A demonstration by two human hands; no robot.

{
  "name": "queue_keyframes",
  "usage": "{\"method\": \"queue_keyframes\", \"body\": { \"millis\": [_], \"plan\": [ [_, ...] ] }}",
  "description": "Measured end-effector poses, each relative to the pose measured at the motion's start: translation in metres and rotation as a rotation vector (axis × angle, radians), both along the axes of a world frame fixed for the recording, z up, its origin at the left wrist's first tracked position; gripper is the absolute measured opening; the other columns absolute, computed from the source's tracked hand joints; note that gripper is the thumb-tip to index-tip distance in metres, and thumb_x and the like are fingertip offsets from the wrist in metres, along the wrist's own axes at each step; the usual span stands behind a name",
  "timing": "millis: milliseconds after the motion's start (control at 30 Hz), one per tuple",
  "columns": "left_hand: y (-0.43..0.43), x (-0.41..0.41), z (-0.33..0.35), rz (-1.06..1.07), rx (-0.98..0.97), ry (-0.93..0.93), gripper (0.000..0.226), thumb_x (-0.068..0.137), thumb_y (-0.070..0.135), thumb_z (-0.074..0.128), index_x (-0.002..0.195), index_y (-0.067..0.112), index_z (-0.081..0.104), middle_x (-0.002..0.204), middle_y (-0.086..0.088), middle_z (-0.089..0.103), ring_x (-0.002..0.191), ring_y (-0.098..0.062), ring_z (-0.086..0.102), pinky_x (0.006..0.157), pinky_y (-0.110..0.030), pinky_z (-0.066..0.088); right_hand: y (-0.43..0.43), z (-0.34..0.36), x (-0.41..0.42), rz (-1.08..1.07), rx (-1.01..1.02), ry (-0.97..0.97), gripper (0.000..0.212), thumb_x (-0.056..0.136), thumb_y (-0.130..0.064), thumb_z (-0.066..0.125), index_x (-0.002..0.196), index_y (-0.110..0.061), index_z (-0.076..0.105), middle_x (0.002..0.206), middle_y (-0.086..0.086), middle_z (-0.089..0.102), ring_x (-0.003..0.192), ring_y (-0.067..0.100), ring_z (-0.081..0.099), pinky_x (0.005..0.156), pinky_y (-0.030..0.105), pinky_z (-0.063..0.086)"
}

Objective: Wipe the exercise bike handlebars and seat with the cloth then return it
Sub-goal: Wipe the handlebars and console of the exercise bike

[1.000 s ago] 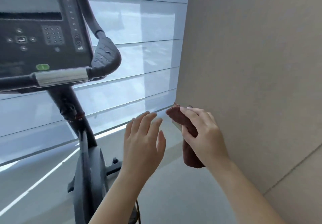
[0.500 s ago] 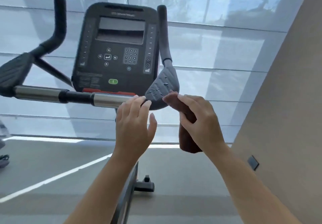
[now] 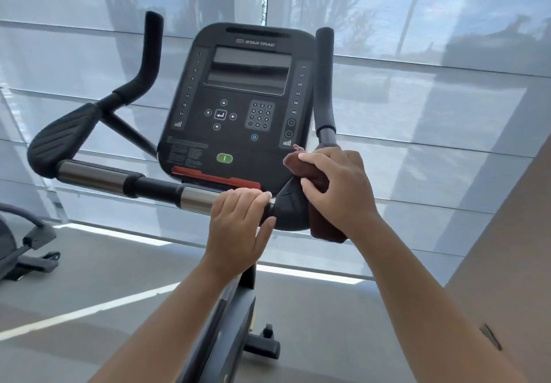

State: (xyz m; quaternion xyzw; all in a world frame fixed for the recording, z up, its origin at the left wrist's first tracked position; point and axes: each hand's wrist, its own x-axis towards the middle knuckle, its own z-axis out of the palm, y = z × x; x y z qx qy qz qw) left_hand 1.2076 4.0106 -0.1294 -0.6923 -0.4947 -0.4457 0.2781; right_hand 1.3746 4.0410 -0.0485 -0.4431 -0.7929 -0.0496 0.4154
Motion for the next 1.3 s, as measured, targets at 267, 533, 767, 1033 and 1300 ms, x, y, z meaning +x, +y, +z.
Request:
{"method": "queue_keyframes", "body": {
  "millis": [267, 533, 767, 1033, 1300],
  "plan": [
    [-0.002, -0.004, 0.002, -0.09, -0.018, -0.011, 0.045, 0.094, 0.035, 0.03, 0.098, 0.005, 0.064, 0.097, -0.008, 0.067, 0.094, -0.023, 0.056, 0.086, -0.034, 0.036, -0.018, -0.008, -0.002, 0.01, 0.109, -0.04, 0.034, 0.076, -0.012, 0.064, 0.11, -0.02, 0.066, 0.101, 0.004, 0.063, 0.093, 0.027, 0.047, 0.079, 0.027, 0.041],
    [-0.002, -0.008, 0.003, -0.113, -0.051, -0.011, 0.04, 0.092, 0.034, 0.035, 0.099, 0.007, 0.064, 0.098, -0.006, 0.066, 0.097, -0.021, 0.053, 0.087, -0.032, 0.033, -0.008, 0.007, -0.013, -0.14, -0.028, -0.046, 0.038, 0.08, -0.012, 0.057, 0.114, -0.027, 0.062, 0.106, 0.003, 0.06, 0.099, 0.029, 0.044, 0.074, 0.017, 0.026],
    [-0.003, -0.008, 0.004, -0.099, -0.105, -0.013, 0.036, 0.089, 0.033, 0.039, 0.098, 0.007, 0.062, 0.098, -0.006, 0.066, 0.093, -0.026, 0.057, 0.085, -0.036, 0.035, -0.051, -0.014, -0.012, -0.027, 0.019, -0.06, 0.039, 0.076, -0.004, 0.06, 0.111, -0.02, 0.065, 0.102, 0.002, 0.063, 0.093, 0.028, 0.047, 0.078, 0.015, 0.027],
    [-0.006, -0.006, 0.005, -0.093, -0.098, -0.026, 0.037, 0.09, 0.033, 0.037, 0.098, 0.007, 0.063, 0.096, -0.007, 0.066, 0.093, -0.024, 0.057, 0.085, -0.034, 0.035, -0.034, 0.015, 0.029, 0.042, 0.081, 0.022, 0.042, 0.074, -0.001, 0.061, 0.112, -0.021, 0.063, 0.105, 0.0, 0.063, 0.098, 0.026, 0.053, 0.087, 0.017, 0.032],
    [-0.001, -0.003, 0.0, -0.069, -0.026, -0.029, 0.039, 0.092, 0.033, 0.034, 0.097, 0.008, 0.063, 0.095, -0.006, 0.067, 0.094, -0.022, 0.055, 0.084, -0.035, 0.039, 0.044, 0.036, 0.029, 0.184, 0.166, -0.231, 0.035, 0.073, -0.003, 0.068, 0.108, -0.004, 0.062, 0.114, 0.012, 0.061, 0.105, 0.035, 0.052, 0.095, 0.033, 0.039]
  ]
}}
